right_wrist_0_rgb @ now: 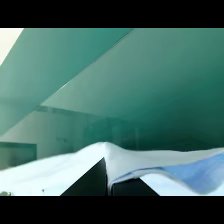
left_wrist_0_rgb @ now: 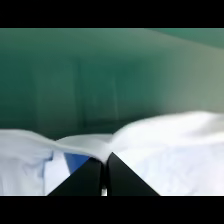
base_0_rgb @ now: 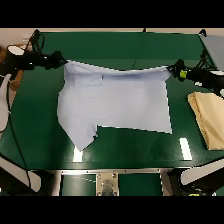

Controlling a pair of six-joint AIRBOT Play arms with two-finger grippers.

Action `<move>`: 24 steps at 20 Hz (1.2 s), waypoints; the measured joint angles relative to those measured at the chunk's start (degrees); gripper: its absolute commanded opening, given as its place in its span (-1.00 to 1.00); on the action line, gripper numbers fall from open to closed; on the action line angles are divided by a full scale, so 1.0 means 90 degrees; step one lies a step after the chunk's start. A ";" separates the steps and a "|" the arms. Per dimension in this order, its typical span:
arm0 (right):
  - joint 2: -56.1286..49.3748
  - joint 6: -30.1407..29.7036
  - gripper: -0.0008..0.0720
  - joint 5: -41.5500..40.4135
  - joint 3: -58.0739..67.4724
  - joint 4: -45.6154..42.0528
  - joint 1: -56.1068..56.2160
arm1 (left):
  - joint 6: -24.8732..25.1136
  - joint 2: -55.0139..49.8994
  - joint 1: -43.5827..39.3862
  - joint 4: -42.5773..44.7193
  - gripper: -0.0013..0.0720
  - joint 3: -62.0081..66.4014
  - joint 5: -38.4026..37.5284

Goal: Fold the shirts.

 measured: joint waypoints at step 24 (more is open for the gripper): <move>-0.0826 0.1445 -0.94 0.3225 0.0877 -0.3330 -0.0192 | -0.0233 -0.0192 0.0126 0.1421 -0.89 -0.0823 -0.1668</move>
